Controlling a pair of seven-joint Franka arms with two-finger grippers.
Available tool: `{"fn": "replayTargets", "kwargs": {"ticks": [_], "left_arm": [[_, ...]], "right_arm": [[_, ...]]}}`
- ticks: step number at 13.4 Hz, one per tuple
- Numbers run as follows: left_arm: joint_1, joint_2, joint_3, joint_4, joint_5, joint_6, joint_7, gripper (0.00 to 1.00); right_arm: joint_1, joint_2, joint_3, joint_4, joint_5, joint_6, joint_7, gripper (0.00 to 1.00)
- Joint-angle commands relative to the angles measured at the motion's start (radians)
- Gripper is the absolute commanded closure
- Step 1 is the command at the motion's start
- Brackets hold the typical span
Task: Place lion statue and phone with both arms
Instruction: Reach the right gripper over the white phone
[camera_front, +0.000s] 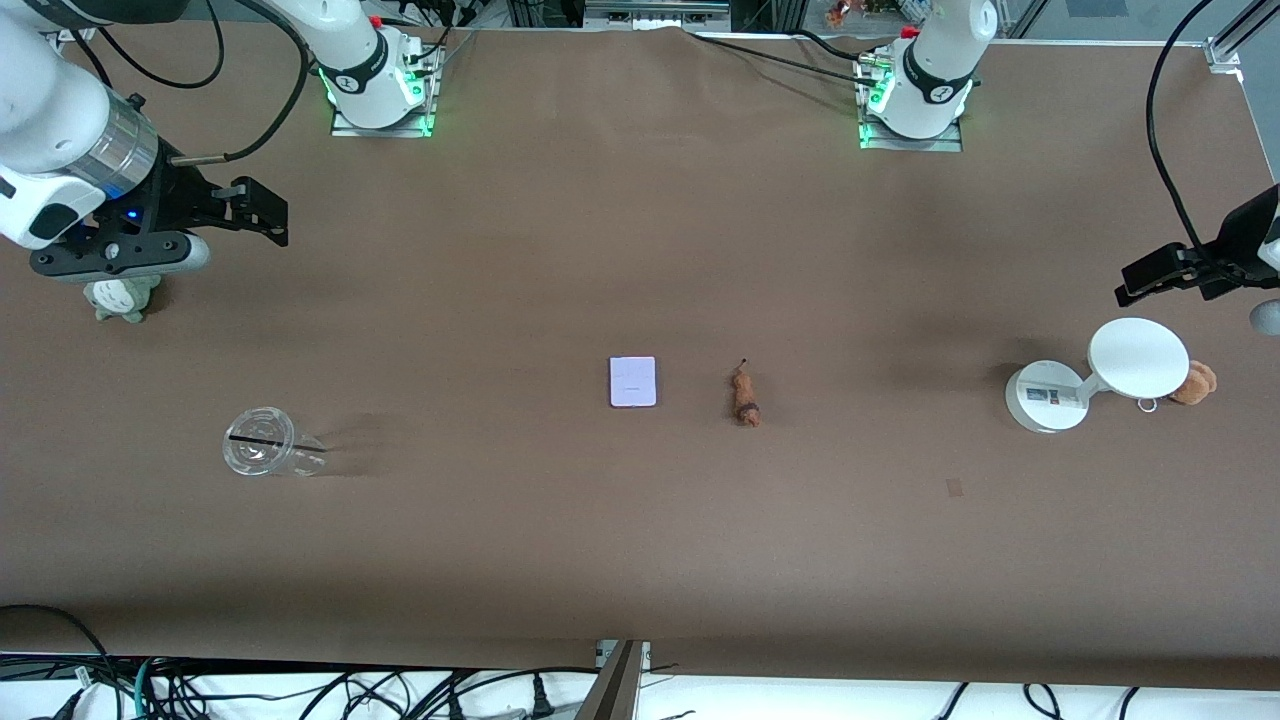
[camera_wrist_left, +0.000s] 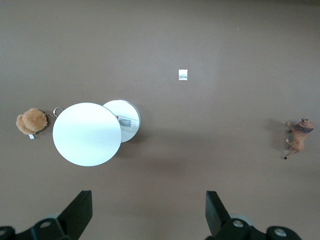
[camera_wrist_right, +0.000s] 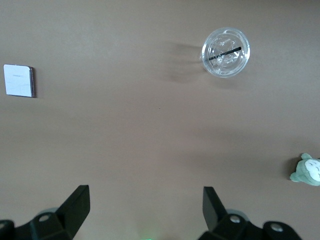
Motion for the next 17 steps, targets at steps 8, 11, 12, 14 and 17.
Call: {"fn": "replayTargets", "kwargs": {"ticks": [8, 11, 12, 14, 17], "left_arm": [[0.003, 0.014, 0.000, 0.029, -0.010, -0.008, 0.007, 0.00], [0.003, 0.014, 0.000, 0.029, -0.010, -0.008, 0.007, 0.00], [0.003, 0.014, 0.000, 0.029, -0.010, -0.008, 0.007, 0.00], [-0.002, 0.014, 0.000, 0.029, -0.009, -0.008, 0.005, 0.00], [0.003, 0.022, 0.000, 0.029, -0.014, -0.008, 0.007, 0.00]], "right_arm": [[-0.008, 0.008, 0.004, 0.022, -0.004, -0.025, -0.008, 0.00], [0.009, 0.032, 0.013, 0.013, -0.001, -0.023, 0.013, 0.00], [0.048, 0.063, 0.018, 0.013, 0.002, -0.008, 0.026, 0.00], [0.119, 0.139, 0.018, 0.020, 0.062, 0.073, 0.160, 0.00], [0.249, 0.283, 0.020, 0.019, 0.076, 0.292, 0.321, 0.00]]}}
